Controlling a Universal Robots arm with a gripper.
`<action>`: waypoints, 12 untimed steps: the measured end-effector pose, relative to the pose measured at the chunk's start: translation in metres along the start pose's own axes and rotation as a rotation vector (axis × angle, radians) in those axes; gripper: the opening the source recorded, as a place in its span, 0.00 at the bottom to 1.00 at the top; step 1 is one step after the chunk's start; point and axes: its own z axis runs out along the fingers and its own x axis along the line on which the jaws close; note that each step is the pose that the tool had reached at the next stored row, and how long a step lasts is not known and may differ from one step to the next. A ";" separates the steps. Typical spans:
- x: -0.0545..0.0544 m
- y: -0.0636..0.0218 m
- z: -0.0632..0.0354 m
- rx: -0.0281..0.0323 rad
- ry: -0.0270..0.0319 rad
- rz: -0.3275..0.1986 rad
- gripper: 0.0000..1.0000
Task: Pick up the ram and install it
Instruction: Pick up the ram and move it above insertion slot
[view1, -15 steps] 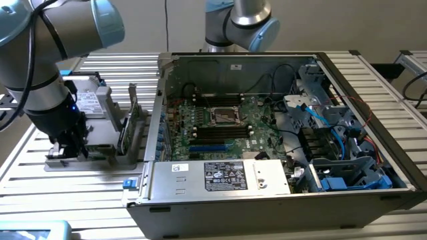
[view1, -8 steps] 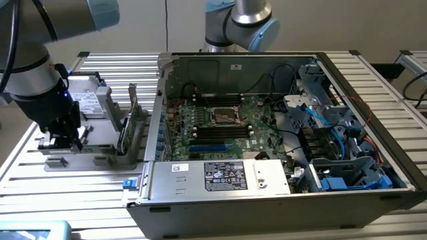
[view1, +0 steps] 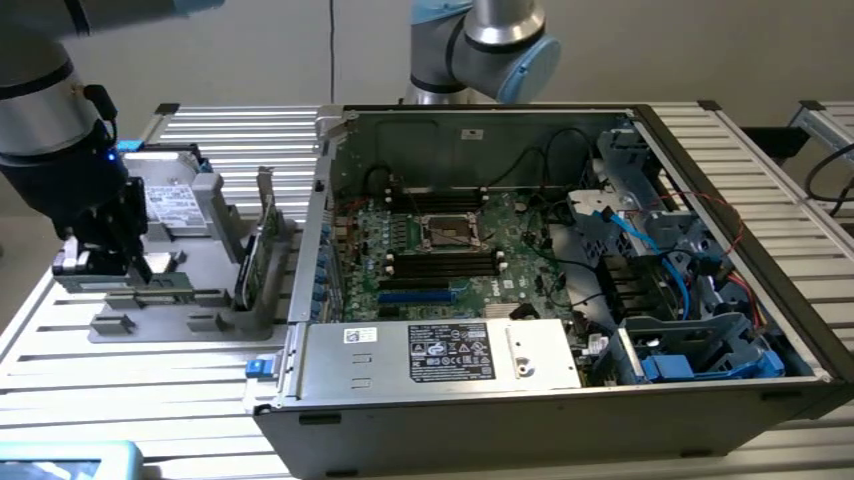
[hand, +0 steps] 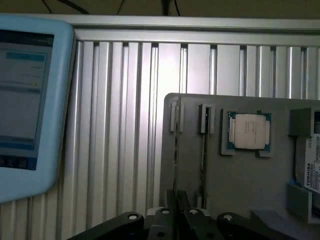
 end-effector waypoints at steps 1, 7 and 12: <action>0.001 -0.0002 -0.0045 -0.0001 0.0000 0.000 0.13; 0.006 -0.0158 -0.0324 -0.0018 -0.0001 0.000 0.13; 0.011 -0.0319 -0.0556 -0.0037 -0.0001 0.000 0.13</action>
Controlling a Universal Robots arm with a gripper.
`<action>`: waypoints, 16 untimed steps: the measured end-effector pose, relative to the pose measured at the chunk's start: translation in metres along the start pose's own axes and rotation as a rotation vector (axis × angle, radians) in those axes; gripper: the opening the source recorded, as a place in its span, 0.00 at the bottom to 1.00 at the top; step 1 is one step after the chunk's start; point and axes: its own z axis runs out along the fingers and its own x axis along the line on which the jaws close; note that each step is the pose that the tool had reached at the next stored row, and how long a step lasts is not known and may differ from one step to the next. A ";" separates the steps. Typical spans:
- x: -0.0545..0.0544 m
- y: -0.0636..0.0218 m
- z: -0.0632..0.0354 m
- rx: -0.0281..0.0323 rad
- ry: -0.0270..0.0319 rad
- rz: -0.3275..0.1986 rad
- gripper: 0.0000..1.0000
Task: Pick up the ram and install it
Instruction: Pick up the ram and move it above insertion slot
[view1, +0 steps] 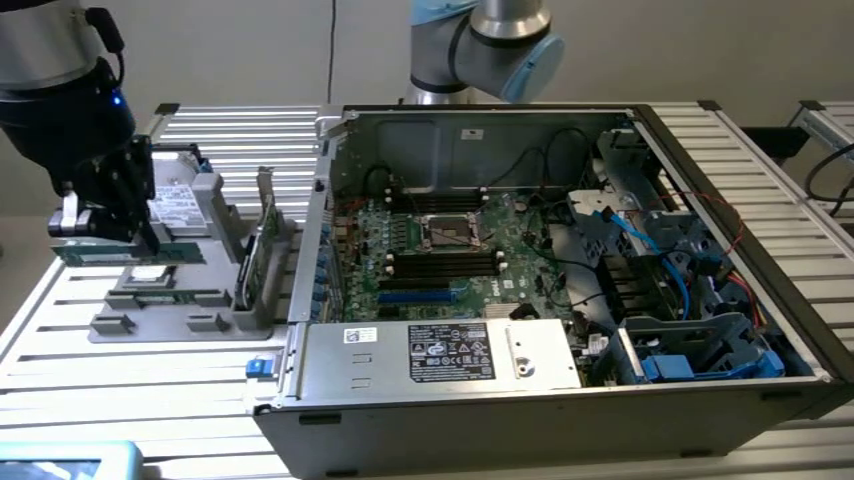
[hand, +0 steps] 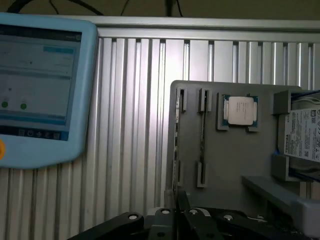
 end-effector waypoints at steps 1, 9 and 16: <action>0.001 -0.0029 -0.0047 -0.0004 0.0001 0.000 0.13; 0.007 -0.0272 -0.0414 -0.0022 0.0000 0.000 0.13; 0.008 -0.0514 -0.0681 -0.0020 0.0002 0.000 0.13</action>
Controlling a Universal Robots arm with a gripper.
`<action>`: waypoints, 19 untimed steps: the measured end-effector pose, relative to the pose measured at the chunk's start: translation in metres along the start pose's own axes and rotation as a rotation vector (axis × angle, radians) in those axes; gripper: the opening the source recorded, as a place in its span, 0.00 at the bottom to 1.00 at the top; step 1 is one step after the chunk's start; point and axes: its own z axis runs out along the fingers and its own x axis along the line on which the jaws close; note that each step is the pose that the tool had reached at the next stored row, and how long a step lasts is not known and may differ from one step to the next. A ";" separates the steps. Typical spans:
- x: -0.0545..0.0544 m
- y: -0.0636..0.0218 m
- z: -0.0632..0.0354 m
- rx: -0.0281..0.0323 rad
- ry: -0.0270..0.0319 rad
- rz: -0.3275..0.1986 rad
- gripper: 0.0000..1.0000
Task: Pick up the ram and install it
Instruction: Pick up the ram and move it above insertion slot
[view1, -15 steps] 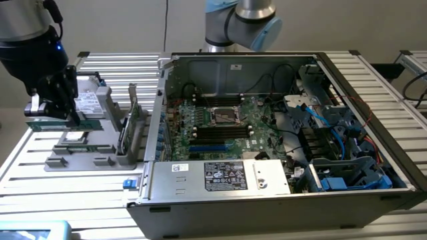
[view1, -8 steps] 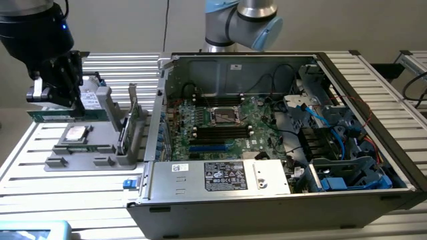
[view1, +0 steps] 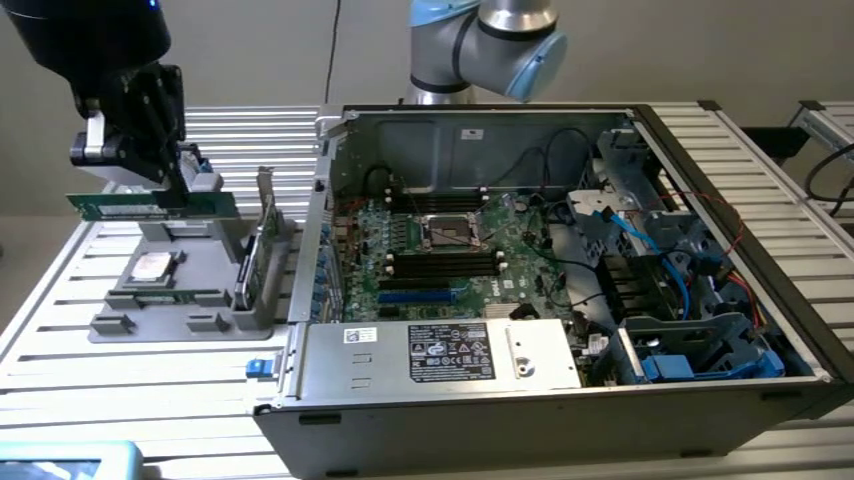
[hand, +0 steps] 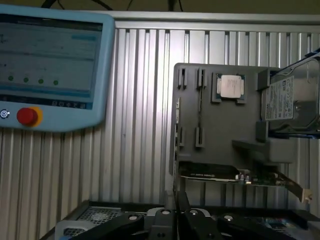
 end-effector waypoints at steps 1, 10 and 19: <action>0.000 -0.0044 -0.0017 -0.0002 0.0002 0.000 0.13; 0.001 -0.0449 -0.0094 -0.0005 0.0002 0.000 0.13; 0.001 -0.0838 -0.0113 -0.0035 0.0002 0.000 0.13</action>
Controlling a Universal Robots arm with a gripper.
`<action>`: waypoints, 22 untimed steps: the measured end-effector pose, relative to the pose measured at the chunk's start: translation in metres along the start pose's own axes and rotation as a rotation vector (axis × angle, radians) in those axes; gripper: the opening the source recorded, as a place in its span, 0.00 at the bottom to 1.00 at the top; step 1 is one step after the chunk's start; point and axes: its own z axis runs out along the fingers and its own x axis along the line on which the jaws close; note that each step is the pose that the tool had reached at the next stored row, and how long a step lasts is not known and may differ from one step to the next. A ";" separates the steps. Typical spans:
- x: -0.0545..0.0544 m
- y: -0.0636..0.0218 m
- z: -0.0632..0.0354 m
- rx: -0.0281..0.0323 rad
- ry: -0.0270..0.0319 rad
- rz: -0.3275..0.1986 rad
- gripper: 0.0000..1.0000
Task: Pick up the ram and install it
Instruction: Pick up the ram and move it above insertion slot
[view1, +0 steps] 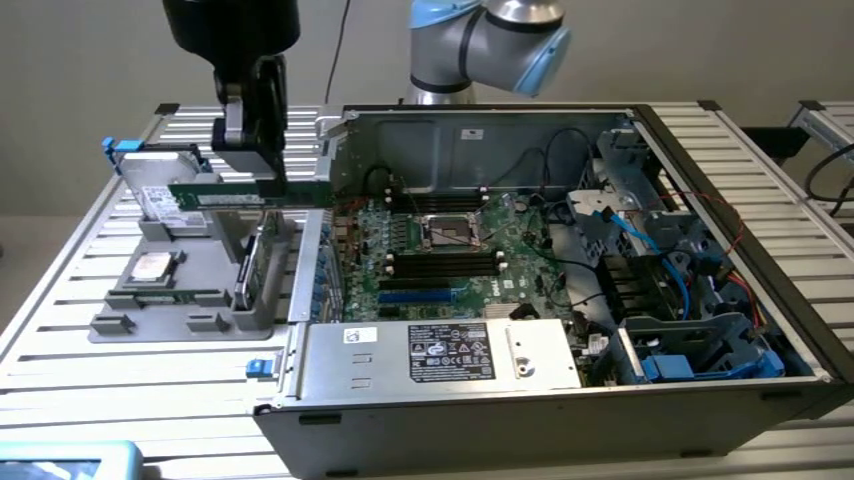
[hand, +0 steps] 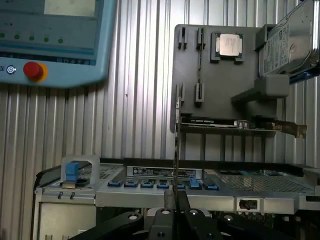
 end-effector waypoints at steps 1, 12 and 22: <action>0.000 -0.0046 -0.0005 0.0000 0.0000 0.000 0.13; 0.001 -0.0542 -0.0063 0.0000 -0.0005 0.000 0.13; -0.001 -0.0997 -0.0086 0.0000 -0.0006 0.000 0.13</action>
